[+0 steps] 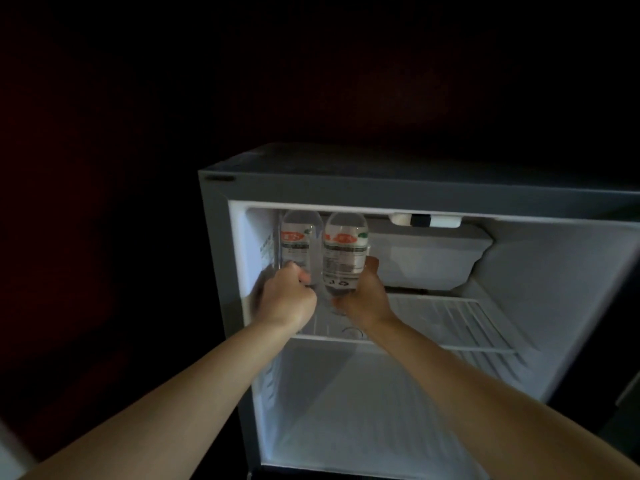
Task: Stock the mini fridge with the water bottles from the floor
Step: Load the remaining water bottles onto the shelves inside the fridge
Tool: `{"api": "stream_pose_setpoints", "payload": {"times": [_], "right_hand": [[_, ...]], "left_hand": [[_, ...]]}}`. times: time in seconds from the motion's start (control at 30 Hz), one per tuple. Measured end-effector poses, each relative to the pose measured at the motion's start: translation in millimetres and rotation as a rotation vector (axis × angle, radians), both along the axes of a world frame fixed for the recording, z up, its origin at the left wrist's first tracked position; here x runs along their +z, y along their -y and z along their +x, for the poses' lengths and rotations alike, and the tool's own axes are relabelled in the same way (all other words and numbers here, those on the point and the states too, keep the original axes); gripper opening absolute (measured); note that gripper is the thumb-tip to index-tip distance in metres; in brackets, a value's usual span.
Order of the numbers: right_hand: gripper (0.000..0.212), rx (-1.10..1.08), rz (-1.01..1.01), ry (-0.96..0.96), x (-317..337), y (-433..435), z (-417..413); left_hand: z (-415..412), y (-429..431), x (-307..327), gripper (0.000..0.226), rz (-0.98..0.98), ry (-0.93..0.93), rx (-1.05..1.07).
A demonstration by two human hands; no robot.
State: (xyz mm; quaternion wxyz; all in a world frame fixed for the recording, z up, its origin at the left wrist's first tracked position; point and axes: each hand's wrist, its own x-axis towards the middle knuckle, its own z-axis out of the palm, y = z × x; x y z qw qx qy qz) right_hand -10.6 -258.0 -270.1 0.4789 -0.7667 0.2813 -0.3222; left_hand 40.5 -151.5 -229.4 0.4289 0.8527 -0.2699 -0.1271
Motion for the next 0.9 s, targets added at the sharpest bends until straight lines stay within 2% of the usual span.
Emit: {"api": "stream_pose_setpoints", "payload": {"times": [0.13, 0.33, 0.4, 0.47, 0.53, 0.7, 0.8, 0.9], "right_hand": [[0.050, -0.058, -0.004, -0.024, -3, -3, 4], [0.049, -0.088, 0.050, -0.082, 0, -5, -11], [0.061, -0.108, 0.064, -0.125, 6, -13, -26], [0.071, -0.139, 0.063, -0.183, 12, -22, -49], [0.059, -0.165, 0.025, -0.208, 23, -35, -77], [0.031, -0.284, -0.023, -0.128, 60, -80, -184], [0.014, -0.333, -0.014, -0.098, 74, -111, -268], [0.016, -0.444, -0.028, -0.133, 79, -143, -362]], "left_hand": [[-6, 0, 3, 0.025, 0.029, 0.037, 0.004], [-17, -11, 3, 0.038, 0.030, -0.045, -0.031], [-23, -21, 4, 0.041, 0.041, -0.097, -0.049], [-32, -31, 8, 0.031, 0.038, -0.138, -0.070], [-49, -44, 21, 0.020, -0.007, -0.152, -0.064], [-124, -75, 62, 0.024, -0.177, -0.208, -0.086], [-191, -91, 78, 0.030, -0.182, -0.219, -0.192], [-268, -107, 84, 0.029, -0.213, -0.339, -0.360]]}}
